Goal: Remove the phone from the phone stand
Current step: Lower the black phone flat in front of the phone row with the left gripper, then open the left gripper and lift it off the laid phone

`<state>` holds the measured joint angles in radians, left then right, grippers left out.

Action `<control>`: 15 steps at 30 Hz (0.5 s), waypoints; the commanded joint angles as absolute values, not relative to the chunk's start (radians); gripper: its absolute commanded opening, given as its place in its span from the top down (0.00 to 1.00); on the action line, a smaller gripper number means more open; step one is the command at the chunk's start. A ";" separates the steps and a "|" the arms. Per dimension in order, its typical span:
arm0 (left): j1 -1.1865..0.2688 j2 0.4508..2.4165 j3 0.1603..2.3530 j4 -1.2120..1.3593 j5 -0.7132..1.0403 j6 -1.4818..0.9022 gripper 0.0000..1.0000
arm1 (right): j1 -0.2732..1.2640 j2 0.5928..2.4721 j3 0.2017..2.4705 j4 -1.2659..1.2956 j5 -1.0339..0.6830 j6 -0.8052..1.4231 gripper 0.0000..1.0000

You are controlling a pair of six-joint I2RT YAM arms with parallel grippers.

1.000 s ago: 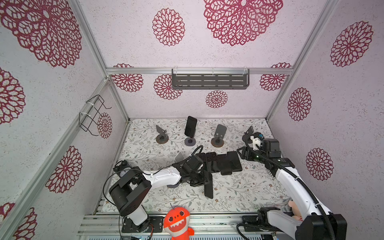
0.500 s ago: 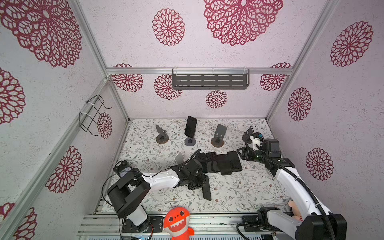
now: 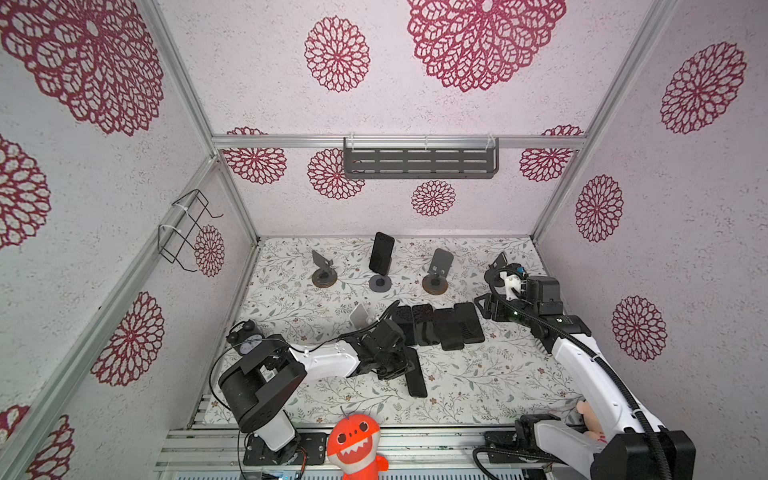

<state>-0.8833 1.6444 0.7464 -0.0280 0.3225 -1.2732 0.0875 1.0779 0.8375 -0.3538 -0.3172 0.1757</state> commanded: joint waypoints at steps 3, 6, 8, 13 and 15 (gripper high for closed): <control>-0.888 1.660 0.723 -0.011 0.310 -1.301 0.67 | 0.083 1.047 0.862 -0.355 -0.316 0.148 0.25; -0.887 1.666 0.716 -0.002 0.315 -1.304 0.58 | 0.083 1.047 0.862 -0.356 -0.316 0.149 0.25; -0.887 1.667 0.715 0.000 0.317 -1.304 0.56 | 0.083 1.047 0.862 -0.354 -0.315 0.151 0.25; -0.885 1.668 0.714 -0.001 0.316 -1.304 0.52 | 0.083 1.048 0.865 -0.354 -0.316 0.150 0.25; -0.885 1.665 0.717 -0.011 0.312 -1.302 0.51 | 0.083 1.050 0.867 -0.354 -0.314 0.150 0.25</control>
<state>-0.8829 1.6520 0.7223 -0.0071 0.3264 -1.2919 0.0875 1.0702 0.8379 -0.3588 -0.3172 0.1726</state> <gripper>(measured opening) 0.483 0.750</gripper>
